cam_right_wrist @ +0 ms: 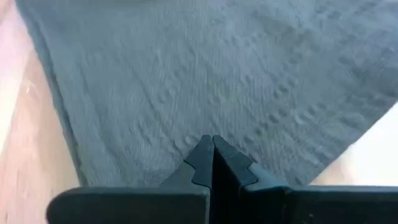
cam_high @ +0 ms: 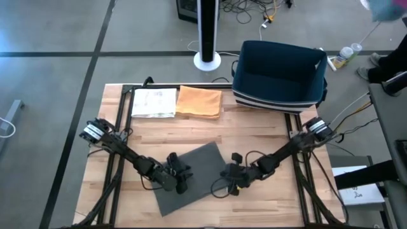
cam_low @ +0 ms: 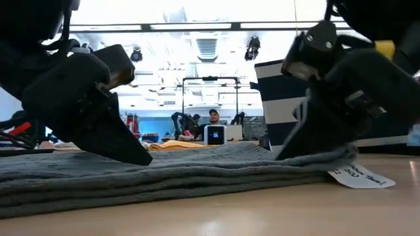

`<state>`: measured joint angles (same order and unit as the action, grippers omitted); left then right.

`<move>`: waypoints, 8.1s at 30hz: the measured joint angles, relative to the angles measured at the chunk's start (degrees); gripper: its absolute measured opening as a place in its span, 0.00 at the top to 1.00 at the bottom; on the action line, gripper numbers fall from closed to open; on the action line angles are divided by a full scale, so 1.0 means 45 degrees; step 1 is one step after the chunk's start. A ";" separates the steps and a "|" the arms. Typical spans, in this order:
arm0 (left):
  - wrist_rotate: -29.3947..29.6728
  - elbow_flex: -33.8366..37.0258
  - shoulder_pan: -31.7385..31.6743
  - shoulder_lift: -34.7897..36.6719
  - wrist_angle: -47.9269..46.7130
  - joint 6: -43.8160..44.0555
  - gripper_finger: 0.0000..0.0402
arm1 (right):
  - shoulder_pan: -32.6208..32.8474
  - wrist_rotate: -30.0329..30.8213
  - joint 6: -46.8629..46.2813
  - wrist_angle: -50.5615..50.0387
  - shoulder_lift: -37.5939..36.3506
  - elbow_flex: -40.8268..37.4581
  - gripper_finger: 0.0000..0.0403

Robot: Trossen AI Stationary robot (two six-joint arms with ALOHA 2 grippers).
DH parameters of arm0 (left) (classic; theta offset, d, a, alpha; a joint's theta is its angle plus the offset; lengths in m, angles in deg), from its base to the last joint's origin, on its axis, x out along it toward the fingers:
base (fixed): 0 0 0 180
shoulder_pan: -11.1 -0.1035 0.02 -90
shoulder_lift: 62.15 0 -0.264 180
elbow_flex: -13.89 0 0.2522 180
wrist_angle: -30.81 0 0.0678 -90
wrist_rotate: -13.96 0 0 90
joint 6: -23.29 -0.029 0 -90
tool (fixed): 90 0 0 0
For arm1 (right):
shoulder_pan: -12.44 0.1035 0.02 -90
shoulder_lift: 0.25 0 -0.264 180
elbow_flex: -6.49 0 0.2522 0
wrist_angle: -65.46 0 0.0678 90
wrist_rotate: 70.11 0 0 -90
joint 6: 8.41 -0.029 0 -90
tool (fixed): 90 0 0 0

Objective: Fold towel
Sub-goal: Fold the black towel

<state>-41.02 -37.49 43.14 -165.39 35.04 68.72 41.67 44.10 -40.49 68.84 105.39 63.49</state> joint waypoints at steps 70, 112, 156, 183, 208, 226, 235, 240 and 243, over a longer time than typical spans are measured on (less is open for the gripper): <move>-0.0117 -0.2537 -0.0635 -0.1419 0.2039 -0.2164 0.62 | -0.3633 -0.1859 0.5737 0.2527 -0.2399 -0.2490 1.00; 0.0777 -0.2537 -0.0995 -0.1414 0.2110 -0.1643 0.62 | -0.1894 0.0933 0.6144 0.2630 -0.4073 -0.3007 1.00; 0.0839 -0.2537 -0.1464 -0.0761 0.2256 -0.2348 0.62 | -0.1954 0.0973 0.6191 0.2637 -0.3611 -0.2965 1.00; 0.6621 -0.2527 -0.1910 0.4921 -0.4049 -0.8442 0.72 | -0.4491 0.0985 1.0401 0.2562 -0.3616 -0.1524 1.00; 0.9993 -0.2294 -0.0944 0.6524 -0.5231 -1.0528 0.72 | -0.1886 0.0812 0.4837 -0.7671 -0.3558 0.2864 1.00; 1.0103 -0.2294 -0.1441 0.6692 -0.5195 -1.1663 0.72 | -0.1354 0.0855 0.2684 -0.8422 -0.3558 0.3473 1.00; 1.0101 -0.2297 -0.1596 0.6692 -0.5098 -1.1566 0.72 | -0.1354 0.0491 0.2156 -0.8376 -0.2373 0.3449 1.00; 1.0098 -0.2297 -0.1601 0.6692 -0.5015 -1.1561 0.72 | -0.1453 -0.0778 0.2109 -0.8397 -0.1437 0.3485 1.00; 1.0098 -0.2296 -0.1601 0.6692 -0.5020 -1.1561 0.72 | -0.1533 -0.1253 0.2103 -0.8389 -0.0956 0.3660 1.00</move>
<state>4.42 -47.82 35.94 -135.27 12.45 16.70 34.77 38.46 -31.03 31.08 101.09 79.96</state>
